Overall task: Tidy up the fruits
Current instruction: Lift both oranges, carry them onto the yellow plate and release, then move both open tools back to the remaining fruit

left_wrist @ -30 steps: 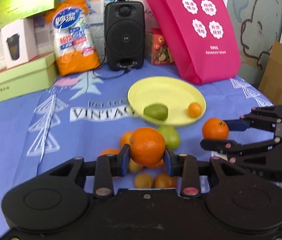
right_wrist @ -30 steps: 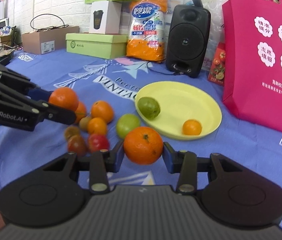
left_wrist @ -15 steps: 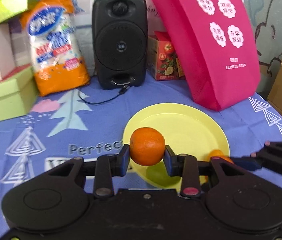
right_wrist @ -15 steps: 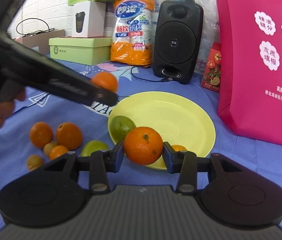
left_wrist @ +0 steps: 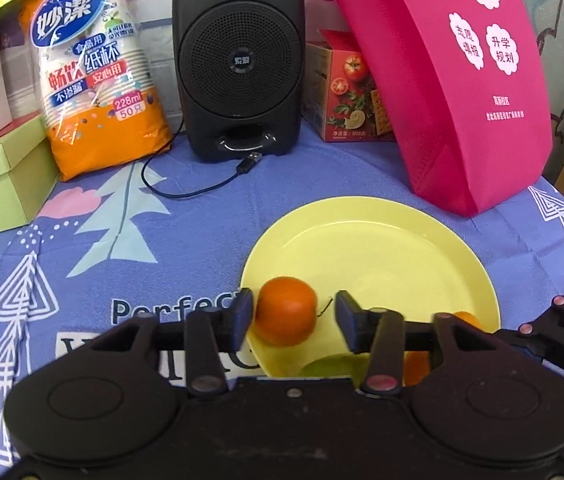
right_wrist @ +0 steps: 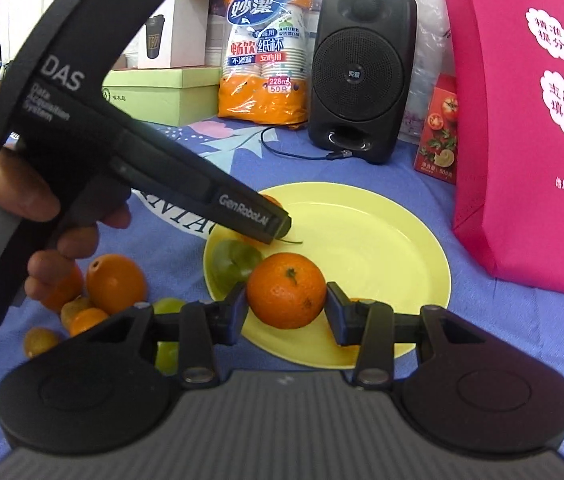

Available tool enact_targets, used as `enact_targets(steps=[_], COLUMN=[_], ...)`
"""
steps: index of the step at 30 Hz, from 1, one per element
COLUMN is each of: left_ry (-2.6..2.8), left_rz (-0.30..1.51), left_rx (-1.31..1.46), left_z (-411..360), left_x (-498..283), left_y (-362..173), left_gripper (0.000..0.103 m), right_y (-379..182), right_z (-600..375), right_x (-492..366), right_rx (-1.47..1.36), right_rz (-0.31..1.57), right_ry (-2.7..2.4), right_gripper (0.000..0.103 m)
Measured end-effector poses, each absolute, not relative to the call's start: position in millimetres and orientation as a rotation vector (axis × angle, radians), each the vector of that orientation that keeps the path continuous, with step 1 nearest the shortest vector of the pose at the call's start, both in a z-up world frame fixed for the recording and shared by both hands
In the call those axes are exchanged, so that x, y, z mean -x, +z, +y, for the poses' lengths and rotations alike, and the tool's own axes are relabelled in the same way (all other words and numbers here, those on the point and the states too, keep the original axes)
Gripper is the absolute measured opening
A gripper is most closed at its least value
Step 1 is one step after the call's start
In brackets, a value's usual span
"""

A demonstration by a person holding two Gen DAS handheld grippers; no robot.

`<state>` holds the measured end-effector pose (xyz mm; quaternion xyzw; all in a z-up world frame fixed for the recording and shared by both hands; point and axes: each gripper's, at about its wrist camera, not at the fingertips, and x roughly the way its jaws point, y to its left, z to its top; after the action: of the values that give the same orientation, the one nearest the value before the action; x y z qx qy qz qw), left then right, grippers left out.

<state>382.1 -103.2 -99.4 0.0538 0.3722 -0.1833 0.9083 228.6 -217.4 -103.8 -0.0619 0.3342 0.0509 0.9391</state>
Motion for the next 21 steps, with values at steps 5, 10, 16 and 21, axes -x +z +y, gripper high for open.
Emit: enact_targets(steps=[5, 10, 16, 21], left_ry=[-0.367, -0.353, -0.33, -0.298], left_rz=[0.739, 0.704, 0.643, 0.635], left_rx=[-0.103, -0.094, -0.09, -0.081], left_z=[-95, -84, -65, -40], left_x=[-371, -354, -320, -286], left_y=[-86, -70, -55, -51], left_gripper=[0.063, 0.064, 0.068, 0.068], right_y=[-101, -93, -83, -82], right_z=[-217, -220, -220, -218], right_x=[-225, -217, -205, -184], right_rx=[0.146, 0.134, 0.133, 0.117], right_rz=[0.676, 0.641, 0.618, 0.628], right_ry=[0.077, 0.041, 0.033, 0.049], right_gripper=[0.04, 0.052, 0.053, 0.053])
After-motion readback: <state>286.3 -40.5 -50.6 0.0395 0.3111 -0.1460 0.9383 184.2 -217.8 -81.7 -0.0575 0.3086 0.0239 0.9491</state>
